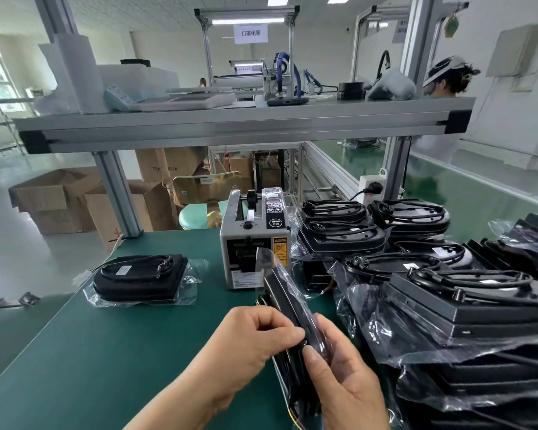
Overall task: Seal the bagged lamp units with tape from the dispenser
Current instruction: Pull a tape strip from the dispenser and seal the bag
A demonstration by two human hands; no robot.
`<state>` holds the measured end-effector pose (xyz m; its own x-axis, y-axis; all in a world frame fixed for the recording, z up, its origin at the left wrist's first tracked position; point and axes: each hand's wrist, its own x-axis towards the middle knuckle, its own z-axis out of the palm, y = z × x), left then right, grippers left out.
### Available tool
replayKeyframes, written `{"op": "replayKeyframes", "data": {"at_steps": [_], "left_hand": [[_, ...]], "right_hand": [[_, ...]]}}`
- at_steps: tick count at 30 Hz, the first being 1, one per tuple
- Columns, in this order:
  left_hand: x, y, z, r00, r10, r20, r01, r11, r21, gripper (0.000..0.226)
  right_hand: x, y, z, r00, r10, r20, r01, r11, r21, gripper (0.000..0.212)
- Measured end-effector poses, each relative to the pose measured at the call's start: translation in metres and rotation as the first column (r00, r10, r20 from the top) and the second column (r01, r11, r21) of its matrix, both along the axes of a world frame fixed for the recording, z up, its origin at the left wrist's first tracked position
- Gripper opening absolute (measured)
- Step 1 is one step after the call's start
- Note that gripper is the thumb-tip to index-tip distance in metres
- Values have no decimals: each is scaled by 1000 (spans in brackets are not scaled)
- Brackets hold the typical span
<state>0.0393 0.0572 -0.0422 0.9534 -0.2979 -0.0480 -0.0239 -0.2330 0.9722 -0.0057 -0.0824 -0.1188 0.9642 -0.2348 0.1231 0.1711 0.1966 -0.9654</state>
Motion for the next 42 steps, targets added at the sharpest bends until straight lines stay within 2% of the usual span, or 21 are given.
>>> {"op": "replayKeyframes", "data": {"at_steps": [9, 25, 34, 37, 39, 42], "left_hand": [[6, -10, 2, 998, 44, 36, -43, 999, -30, 15], [5, -11, -8, 976, 98, 195, -124, 984, 127, 16], [2, -12, -19, 925, 151, 349, -223, 959, 176, 13], [5, -13, -22, 919, 232, 320, -286, 949, 134, 23], [8, -14, -23, 921, 271, 278, -314, 941, 122, 22], [10, -16, -26, 935, 264, 238, -292, 952, 93, 22]], "right_hand": [[0, 1, -2, 999, -11, -33, 9, 999, -52, 52], [-2, 3, 5, 999, 0, -53, -2, 999, -38, 51], [-5, 2, 11, 997, 0, -71, -2, 1000, -27, 50], [-5, 3, 11, 997, -7, -80, 2, 999, -52, 52], [-5, 5, 12, 997, -7, -81, 2, 998, -56, 53], [-5, 5, 13, 997, -13, -78, 8, 998, -66, 52]]}}
